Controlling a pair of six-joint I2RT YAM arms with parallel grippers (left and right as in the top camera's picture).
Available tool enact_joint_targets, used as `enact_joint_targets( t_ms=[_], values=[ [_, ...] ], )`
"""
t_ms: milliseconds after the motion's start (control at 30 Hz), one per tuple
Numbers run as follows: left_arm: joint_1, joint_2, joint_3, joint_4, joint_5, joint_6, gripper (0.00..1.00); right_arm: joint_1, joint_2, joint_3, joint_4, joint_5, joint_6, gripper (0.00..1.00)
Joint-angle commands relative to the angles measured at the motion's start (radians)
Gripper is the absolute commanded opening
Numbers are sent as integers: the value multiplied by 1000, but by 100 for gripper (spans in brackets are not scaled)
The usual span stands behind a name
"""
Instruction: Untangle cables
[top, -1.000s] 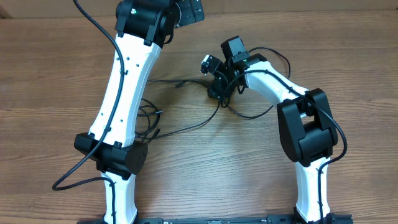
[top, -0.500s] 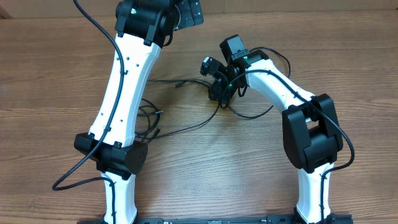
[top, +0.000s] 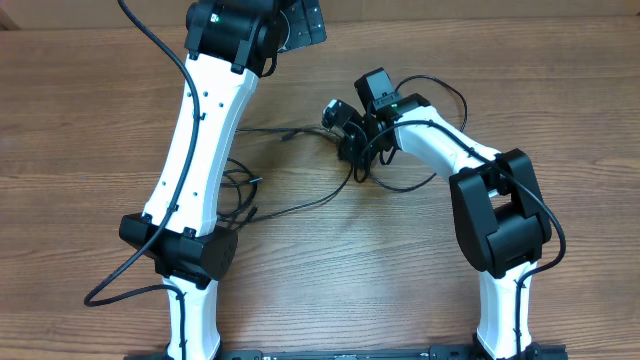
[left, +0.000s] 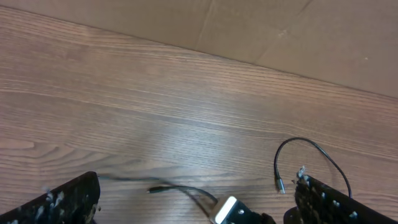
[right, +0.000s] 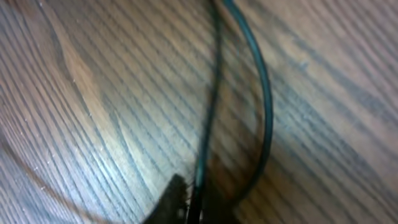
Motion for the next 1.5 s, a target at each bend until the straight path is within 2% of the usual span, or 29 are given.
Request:
enact_joint_targets(
  t_ms=[0,200,367,467,600,733,1067,1267,1400,1467],
  values=[
    [8,-16,21,-8,-16,24,100,1,-14,-6,4,-17,15,4],
    [8,-16,21,-13,-18,34,100,1,-34,26,-21,-35,40,4],
    [15,-16,21,-11,-47,42,100,-9,-138,195,-101,-21,130,4],
    [23,-16,21,-2,-52,42,100,-22,-211,333,-157,55,197,4],
    [33,-16,21,-3,-67,42,100,-73,-292,492,-179,259,264,4],
    [45,-16,21,-14,-66,42,100,-204,-339,577,-141,337,278,4],
    [51,-16,21,-17,-14,42,100,-640,-343,586,251,305,376,4],
    [51,-16,21,-34,-9,42,100,-787,-288,583,466,256,377,4],
    [52,-16,21,-38,-9,43,100,-865,-210,583,678,262,356,4],
    [52,-16,21,-43,-10,43,100,-892,-186,583,715,261,350,4]
  ],
)
